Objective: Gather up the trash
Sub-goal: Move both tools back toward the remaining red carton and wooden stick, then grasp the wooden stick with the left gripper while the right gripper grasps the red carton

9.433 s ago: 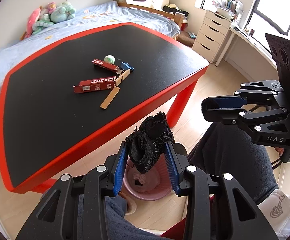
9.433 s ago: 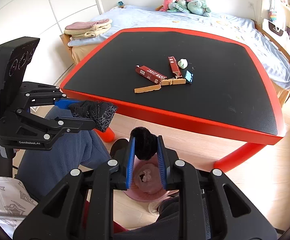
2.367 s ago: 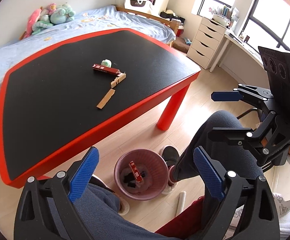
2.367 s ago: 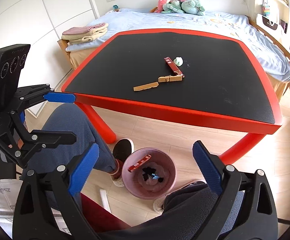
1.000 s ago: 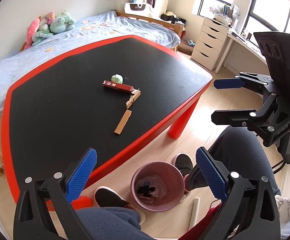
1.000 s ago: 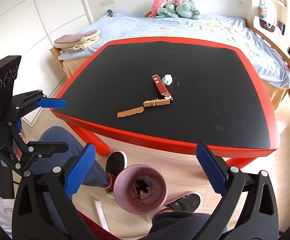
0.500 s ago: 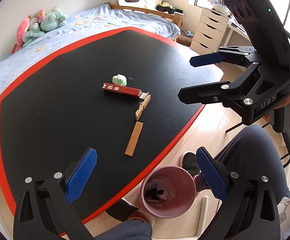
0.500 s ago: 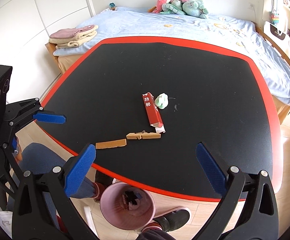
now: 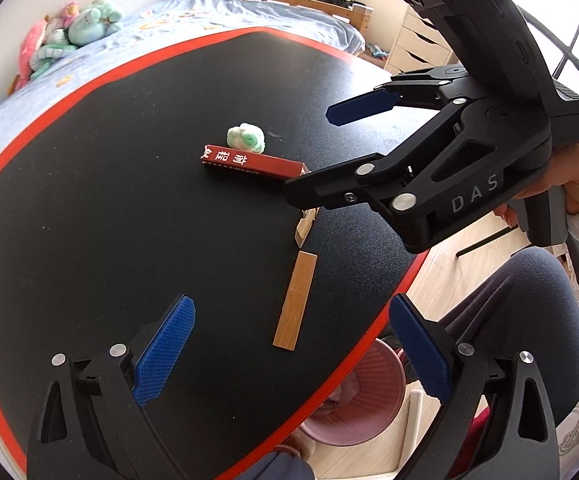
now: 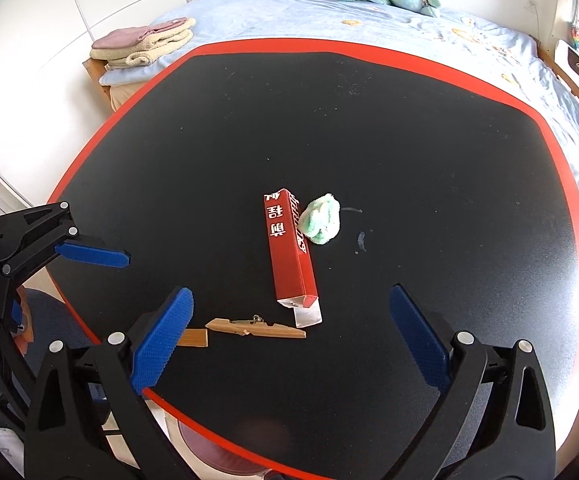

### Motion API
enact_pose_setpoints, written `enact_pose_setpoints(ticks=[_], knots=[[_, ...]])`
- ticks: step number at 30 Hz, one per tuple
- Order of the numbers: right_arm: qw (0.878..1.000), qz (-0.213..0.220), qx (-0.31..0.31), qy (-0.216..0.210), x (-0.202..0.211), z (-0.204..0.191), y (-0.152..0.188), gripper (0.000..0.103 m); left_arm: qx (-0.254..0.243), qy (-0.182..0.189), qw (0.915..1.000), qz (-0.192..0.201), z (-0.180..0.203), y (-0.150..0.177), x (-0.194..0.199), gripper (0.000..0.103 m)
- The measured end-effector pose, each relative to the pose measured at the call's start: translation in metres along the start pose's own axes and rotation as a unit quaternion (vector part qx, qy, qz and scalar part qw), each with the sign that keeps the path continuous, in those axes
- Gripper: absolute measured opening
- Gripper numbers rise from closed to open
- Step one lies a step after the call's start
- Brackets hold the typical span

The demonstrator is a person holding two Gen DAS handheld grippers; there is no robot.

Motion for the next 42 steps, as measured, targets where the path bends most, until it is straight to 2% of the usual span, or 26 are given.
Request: enact_pose_setpoints(ticks=[2,4,6,7,10,11,13,15,18,31,35,42], knots=[[1.0,-0.006,0.004,0.001,-0.007,0.0,-0.001,0.081,0.002,0.001,1.0,-0.007,-0.002,0.001,-0.004,0.078],[1.0,-0.008,0.008,-0.002,-0.012,-0.001,-0.003,0.075,0.003,0.005,0.9999,-0.01,-0.002,0.003,-0.007,0.074],[1.0,-0.012,0.015,0.001,-0.016,-0.002,-0.004,0.063,0.004,0.009,0.9999,-0.011,-0.002,0.003,-0.008,0.066],[1.0,-0.013,0.018,0.0,-0.018,-0.003,-0.003,0.061,0.003,0.008,0.9999,-0.013,-0.001,0.004,-0.009,0.062],[0.999,-0.018,0.03,0.004,-0.022,-0.007,-0.002,0.051,0.002,0.005,0.9999,-0.009,0.001,0.003,-0.007,0.059],[0.999,-0.015,0.034,0.007,-0.022,-0.008,-0.002,0.047,0.002,0.003,1.0,-0.008,0.003,0.003,-0.006,0.055],[0.999,-0.013,0.034,0.007,-0.022,-0.008,-0.002,0.037,0.002,-0.002,1.0,-0.008,0.002,0.002,-0.005,0.044],[0.999,-0.011,0.037,0.01,-0.022,-0.007,-0.002,0.023,0.002,-0.004,0.9999,-0.011,0.003,0.003,-0.003,0.025],[0.999,-0.008,0.038,0.006,-0.021,-0.008,-0.001,0.023,0.003,-0.002,0.9999,-0.011,0.005,0.005,-0.001,0.012],[0.999,0.031,0.023,0.009,0.009,-0.007,-0.007,0.021,0.023,-0.019,0.9995,0.003,0.004,0.004,0.017,0.01],[0.999,0.047,0.019,0.009,0.029,-0.013,-0.006,0.021,0.027,-0.021,0.9993,0.014,0.004,0.005,0.033,0.01],[0.998,0.07,0.007,0.005,0.075,-0.026,0.018,0.021,0.033,-0.026,0.9985,0.035,0.011,0.007,0.062,0.01]])
Point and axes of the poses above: each gripper's, at about its wrist camera, not at the fingertips, and x roughly against the way its jaws point, z to its right, y to its underside, the point moved 7 cm from there along -x, roughly the way its jaws point, and after that the axes turned 4 degrees about -x, right-handed, at the moved point
